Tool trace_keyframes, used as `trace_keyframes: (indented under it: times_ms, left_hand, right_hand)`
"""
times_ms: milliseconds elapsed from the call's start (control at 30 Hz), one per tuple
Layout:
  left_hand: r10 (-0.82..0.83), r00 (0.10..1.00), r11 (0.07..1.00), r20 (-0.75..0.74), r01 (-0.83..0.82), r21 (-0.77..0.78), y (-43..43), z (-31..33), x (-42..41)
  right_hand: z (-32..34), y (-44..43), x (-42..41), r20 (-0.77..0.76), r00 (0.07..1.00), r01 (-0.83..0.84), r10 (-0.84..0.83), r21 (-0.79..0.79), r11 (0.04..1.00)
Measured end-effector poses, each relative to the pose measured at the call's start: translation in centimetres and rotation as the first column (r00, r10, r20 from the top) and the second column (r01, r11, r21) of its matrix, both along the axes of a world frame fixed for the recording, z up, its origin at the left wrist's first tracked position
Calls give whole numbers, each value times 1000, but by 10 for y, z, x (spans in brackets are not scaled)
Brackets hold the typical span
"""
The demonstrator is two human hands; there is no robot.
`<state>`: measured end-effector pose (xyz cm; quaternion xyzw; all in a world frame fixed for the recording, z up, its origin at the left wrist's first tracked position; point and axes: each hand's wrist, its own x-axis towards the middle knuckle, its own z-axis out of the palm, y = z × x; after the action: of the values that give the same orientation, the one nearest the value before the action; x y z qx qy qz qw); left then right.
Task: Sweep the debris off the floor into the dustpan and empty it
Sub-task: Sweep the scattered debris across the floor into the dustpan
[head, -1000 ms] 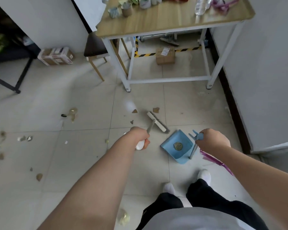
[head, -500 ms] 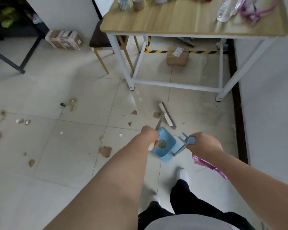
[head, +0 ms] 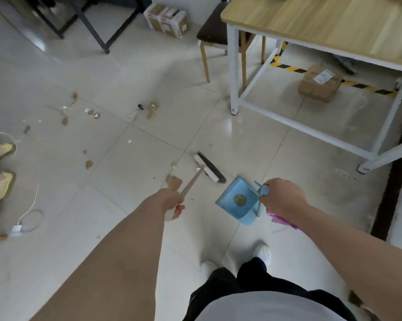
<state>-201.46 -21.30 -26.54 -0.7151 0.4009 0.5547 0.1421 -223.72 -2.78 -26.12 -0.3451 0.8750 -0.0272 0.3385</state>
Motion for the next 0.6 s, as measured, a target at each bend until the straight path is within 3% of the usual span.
trace_keyframes:
  times_ms: [333, 600]
  left_hand:
    - [103, 993, 994, 65, -100, -47, -1, 18, 152]
    - [112, 992, 980, 49, -103, -168, -15, 30, 187]
  right_hand:
    - [3, -53, 83, -35, 989, -145, 143, -78, 986]
    - [-1, -81, 123, -64, 952, -304, 300, -81, 949]
